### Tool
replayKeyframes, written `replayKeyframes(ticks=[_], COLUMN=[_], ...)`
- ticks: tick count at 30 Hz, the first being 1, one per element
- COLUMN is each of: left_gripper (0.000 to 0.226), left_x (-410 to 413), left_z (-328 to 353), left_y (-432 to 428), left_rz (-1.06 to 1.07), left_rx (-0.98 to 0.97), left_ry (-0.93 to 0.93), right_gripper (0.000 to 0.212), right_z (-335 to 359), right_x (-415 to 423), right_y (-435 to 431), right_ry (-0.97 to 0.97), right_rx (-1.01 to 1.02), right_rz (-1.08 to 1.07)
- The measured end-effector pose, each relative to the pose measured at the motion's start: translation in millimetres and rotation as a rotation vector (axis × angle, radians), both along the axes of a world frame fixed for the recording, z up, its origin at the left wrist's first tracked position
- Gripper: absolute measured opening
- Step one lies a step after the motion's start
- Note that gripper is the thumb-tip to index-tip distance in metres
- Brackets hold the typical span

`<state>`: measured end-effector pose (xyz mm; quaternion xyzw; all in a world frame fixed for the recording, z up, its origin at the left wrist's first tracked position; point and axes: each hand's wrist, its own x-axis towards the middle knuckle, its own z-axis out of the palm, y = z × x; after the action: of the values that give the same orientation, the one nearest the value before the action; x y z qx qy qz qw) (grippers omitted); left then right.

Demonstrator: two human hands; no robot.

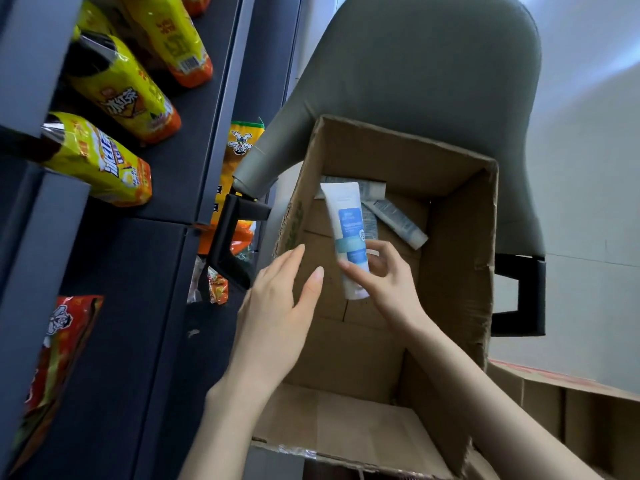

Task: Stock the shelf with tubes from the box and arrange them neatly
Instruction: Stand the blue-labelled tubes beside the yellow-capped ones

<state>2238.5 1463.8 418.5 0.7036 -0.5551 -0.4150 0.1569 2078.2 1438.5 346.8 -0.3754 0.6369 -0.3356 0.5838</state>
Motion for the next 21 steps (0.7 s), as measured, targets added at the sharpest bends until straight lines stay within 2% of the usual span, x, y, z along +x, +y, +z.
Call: replayKeyframes(ticks=[4,9,11,15,19,21], left_gripper=[0.043,0.020,0.018,0.018,0.017,0.015], left_x=[-16.2,-27.1,-29.2,-32.1,-27.3,-20.7], left_z=[-3.2,-6.6,-7.3,-9.9,-11.9,-12.8], left_y=[-0.8,3.9,3.5,-3.0,-7.5,-9.1], left_rz=[0.084,0.271,0.337,0.384,0.426,0.459], left_rx=[-0.017,-0.068,-0.067,-0.042,-0.012,-0.005], left_ry=[0.134,0.291,0.372,0.419,0.528,0.554], right_gripper=[0.037,0.040,0.040,0.040,0.051,0.051], right_z=[21.9,25.4,25.6,25.2,24.5,19.0], right_x=[6.4,16.6,18.1,18.0,7.7,-0.6], right_y=[15.7,30.6,34.5,41.9,38.7,33.9], right_ry=[-0.022,-0.098,-0.103,-0.149,-0.209,-0.131], right_rx=[-0.124,-0.150,-0.163,-0.170,-0.106,-0.076], right_rz=[0.080,0.051,0.041,0.066,0.231,0.338])
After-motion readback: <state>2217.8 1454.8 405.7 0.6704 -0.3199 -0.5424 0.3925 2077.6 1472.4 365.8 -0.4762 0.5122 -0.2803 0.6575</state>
